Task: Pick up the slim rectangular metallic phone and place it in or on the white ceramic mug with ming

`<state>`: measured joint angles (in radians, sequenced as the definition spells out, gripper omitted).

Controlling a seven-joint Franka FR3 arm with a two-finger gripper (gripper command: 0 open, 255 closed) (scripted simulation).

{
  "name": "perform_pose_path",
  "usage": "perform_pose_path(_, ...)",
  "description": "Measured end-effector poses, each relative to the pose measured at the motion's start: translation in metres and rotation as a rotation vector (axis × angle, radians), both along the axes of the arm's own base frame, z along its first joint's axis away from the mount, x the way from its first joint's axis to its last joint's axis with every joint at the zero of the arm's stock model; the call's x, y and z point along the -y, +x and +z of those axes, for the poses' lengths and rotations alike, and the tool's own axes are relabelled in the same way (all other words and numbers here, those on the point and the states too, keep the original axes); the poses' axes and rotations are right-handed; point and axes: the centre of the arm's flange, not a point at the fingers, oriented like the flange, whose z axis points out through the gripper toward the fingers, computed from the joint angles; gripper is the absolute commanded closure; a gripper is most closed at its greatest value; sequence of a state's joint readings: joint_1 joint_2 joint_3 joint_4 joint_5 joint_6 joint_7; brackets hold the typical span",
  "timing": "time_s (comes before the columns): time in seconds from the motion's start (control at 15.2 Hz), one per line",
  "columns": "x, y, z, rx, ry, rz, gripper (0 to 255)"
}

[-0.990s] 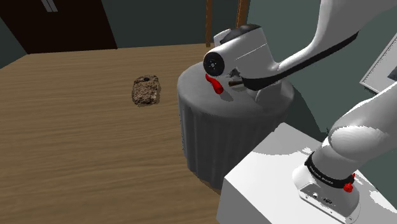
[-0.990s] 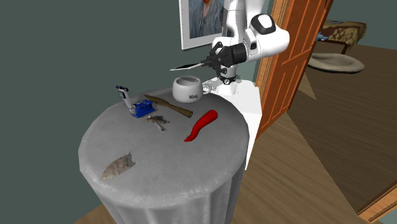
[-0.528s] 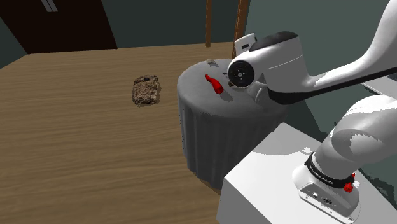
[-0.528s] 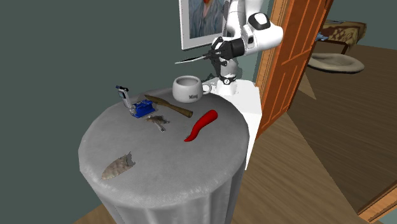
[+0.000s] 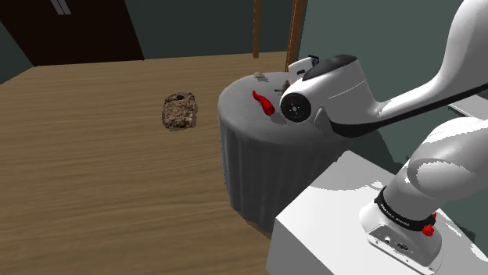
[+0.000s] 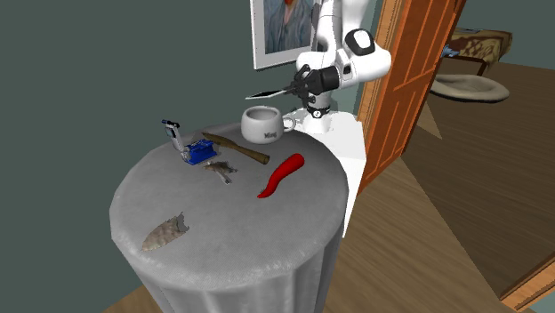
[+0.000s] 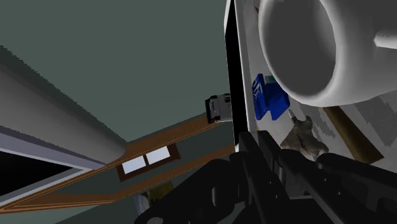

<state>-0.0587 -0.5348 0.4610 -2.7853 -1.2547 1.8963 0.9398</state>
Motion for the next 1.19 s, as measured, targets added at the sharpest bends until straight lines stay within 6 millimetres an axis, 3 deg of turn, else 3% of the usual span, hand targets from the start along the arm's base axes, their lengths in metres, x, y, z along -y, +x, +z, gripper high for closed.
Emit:
perform_pose_path(0.53,-0.001,-0.001,-0.044,0.0,-0.001,0.001,255)
perform_pose_path(0.99,-0.001,-0.001,-0.049,0.001,0.0,0.001,255)
perform_pose_path(1.06,-0.001,-0.001,-0.049,0.001,0.0,0.001,0)
perform_pose_path(1.19,0.0,-0.001,-0.049,0.001,0.0,0.0,0)
